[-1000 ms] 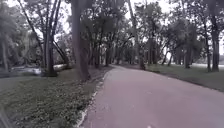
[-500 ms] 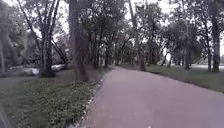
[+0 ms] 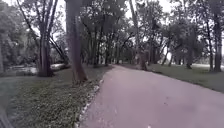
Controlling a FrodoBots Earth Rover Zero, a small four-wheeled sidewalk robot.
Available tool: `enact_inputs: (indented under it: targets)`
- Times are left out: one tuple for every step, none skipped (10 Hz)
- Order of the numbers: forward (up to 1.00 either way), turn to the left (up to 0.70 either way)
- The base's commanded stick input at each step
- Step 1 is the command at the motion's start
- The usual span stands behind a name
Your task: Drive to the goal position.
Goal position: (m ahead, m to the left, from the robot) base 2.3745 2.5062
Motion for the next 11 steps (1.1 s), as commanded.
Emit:
enact_inputs:
  targets:
    - [0.7,0.0]
    - [0.7,0.0]
    - [0.7,0.0]
    - [0.7,0.0]
    - [0.7,0.0]
    - [0.7,0.0]
    - [0.7,0.0]
    - [0.7,0.0]
    - [0.7,0.0]
    - [0.7,0.0]
    - [0.7,0.0]
